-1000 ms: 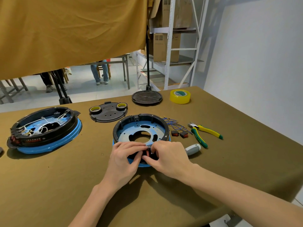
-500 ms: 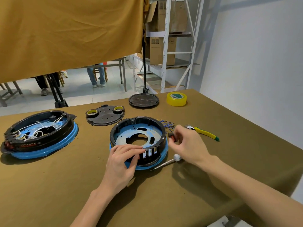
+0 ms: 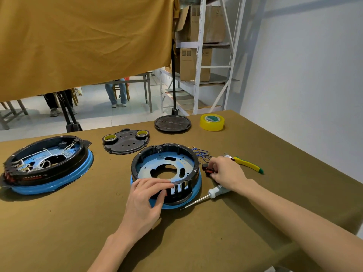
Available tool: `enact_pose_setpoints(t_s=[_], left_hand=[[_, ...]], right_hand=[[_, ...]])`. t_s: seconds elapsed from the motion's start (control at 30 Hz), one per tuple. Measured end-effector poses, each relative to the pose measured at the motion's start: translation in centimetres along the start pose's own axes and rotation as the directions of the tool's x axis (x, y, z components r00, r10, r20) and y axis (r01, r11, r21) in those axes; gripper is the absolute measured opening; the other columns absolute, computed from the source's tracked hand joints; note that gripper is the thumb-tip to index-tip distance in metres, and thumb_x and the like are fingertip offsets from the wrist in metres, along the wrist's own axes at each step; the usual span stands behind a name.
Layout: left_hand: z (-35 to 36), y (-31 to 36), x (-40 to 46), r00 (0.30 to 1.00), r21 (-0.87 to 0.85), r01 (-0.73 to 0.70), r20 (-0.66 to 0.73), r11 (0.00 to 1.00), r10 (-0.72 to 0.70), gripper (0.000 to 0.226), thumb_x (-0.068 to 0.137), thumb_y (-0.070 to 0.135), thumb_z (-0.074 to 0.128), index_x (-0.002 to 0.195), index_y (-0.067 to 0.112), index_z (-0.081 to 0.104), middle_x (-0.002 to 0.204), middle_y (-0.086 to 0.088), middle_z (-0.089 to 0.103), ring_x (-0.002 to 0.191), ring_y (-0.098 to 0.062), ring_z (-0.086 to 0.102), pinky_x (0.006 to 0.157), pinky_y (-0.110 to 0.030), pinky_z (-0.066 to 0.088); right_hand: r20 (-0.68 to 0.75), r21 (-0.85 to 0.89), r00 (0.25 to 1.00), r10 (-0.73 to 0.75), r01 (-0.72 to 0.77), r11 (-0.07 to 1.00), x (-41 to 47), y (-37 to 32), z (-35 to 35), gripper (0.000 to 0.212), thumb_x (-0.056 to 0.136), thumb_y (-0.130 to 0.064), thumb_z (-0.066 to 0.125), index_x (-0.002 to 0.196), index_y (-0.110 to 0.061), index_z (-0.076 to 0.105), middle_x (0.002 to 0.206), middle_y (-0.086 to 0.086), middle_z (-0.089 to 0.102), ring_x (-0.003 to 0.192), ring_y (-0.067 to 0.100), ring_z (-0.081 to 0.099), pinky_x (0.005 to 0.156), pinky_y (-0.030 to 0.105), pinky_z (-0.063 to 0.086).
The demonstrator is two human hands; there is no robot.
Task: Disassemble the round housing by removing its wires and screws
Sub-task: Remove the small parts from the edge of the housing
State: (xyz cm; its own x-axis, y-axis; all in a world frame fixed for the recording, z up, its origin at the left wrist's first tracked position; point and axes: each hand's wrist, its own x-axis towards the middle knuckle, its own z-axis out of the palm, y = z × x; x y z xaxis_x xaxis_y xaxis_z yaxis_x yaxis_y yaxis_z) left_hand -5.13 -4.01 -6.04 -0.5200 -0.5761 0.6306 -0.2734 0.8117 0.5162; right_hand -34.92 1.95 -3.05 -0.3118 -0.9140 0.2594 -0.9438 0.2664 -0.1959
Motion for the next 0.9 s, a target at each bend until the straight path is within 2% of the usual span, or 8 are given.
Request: enact_pose_setpoints(t_s=[0.1,0.23,0.33,0.43,0.5,0.63,0.73,0.9], left_hand=[[0.1,-0.3,0.0,1.0,-0.002,0.001,0.002,1.0,-0.001,0.032,0.089,0.019,0.067,0.116,0.035,0.074,0.118,0.023,0.071,0.12,0.005,0.056,0.109,-0.014,0.028],[0.2,-0.4,-0.1,1.0,0.007,-0.004,0.0,1.0,0.004,0.028,0.093,0.026,0.062,0.116,0.036,0.075,0.118,0.025,0.07,0.119,0.005,0.057,0.109,-0.019,0.031],[0.3,-0.4,-0.1,1.0,0.007,-0.018,-0.007,1.0,0.018,0.03,0.094,0.033,0.055,0.117,0.034,0.075,0.119,0.022,0.069,0.12,0.003,0.056,0.109,-0.022,0.032],[0.3,-0.5,-0.3,1.0,0.0,-0.005,-0.028,1.0,0.005,0.032,0.094,0.022,0.068,0.124,0.032,0.071,0.121,0.016,0.066,0.122,0.0,0.054,0.109,-0.023,0.035],[0.1,-0.6,-0.4,0.998,0.0,0.039,-0.04,0.999,-0.039,0.042,0.091,0.016,0.076,0.128,0.034,0.066,0.12,0.016,0.065,0.123,0.0,0.053,0.113,-0.025,0.035],[-0.5,-0.7,-0.3,0.996,0.006,0.073,-0.043,0.997,-0.073,0.029,0.092,0.03,0.067,0.119,0.039,0.068,0.117,0.025,0.064,0.123,0.004,0.054,0.124,-0.028,0.02],[-0.8,-0.7,-0.2,0.997,0.013,0.069,-0.039,0.998,-0.069,0.027,0.093,0.031,0.063,0.118,0.04,0.068,0.118,0.032,0.062,0.124,0.007,0.053,0.123,-0.021,0.016],[-1.1,-0.6,-0.1,0.997,0.017,0.077,-0.02,0.997,-0.076,0.033,0.091,0.027,0.065,0.12,0.043,0.065,0.119,0.035,0.06,0.125,0.011,0.049,0.121,-0.018,0.014]], right_hand=[[0.011,0.052,1.0,-0.005,0.004,0.999,-0.6,0.1,-0.5,0.038,0.086,-0.033,0.076,0.118,-0.027,0.058,0.1,-0.007,0.065,0.09,0.014,0.06,0.068,0.031,0.054],[0.075,0.153,0.986,-0.15,0.137,0.979,-3.3,0.2,-0.8,0.027,0.093,-0.05,0.06,0.107,-0.028,0.059,0.091,-0.018,0.053,0.082,0.006,0.054,0.067,0.02,0.042],[0.044,0.045,0.96,-0.276,0.274,0.961,-6.2,-0.1,0.6,0.039,0.095,-0.067,0.042,0.102,-0.032,0.058,0.096,-0.016,0.051,0.089,0.004,0.046,0.08,0.024,0.04],[-0.012,-0.012,0.951,-0.309,0.309,0.951,-7.3,0.0,1.1,0.043,0.095,-0.071,0.041,0.101,-0.032,0.057,0.1,-0.013,0.052,0.091,0.007,0.045,0.083,0.025,0.038],[-0.022,-0.012,0.939,-0.344,0.344,0.939,-7.5,0.0,0.7,0.045,0.095,-0.071,0.044,0.098,-0.029,0.06,0.095,-0.012,0.055,0.086,0.007,0.048,0.076,0.027,0.042],[-0.241,0.036,0.874,-0.423,0.443,0.896,-8.6,-0.7,0.9,0.044,0.097,-0.064,0.051,0.082,-0.025,0.062,0.076,-0.013,0.054,0.062,0.004,0.041,0.052,0.023,0.037],[-0.344,0.09,0.855,-0.387,0.441,0.893,-8.7,-2.6,0.8,0.042,0.095,-0.063,0.057,0.075,-0.027,0.058,0.07,-0.017,0.048,0.058,0.003,0.035,0.05,0.014,0.025],[-0.361,0.125,0.873,-0.327,0.393,0.911,-7.4,-5.1,0.6,0.051,0.091,-0.073,0.055,0.072,-0.026,0.065,0.066,-0.013,0.054,0.056,0.008,0.048,0.046,0.025,0.038]])
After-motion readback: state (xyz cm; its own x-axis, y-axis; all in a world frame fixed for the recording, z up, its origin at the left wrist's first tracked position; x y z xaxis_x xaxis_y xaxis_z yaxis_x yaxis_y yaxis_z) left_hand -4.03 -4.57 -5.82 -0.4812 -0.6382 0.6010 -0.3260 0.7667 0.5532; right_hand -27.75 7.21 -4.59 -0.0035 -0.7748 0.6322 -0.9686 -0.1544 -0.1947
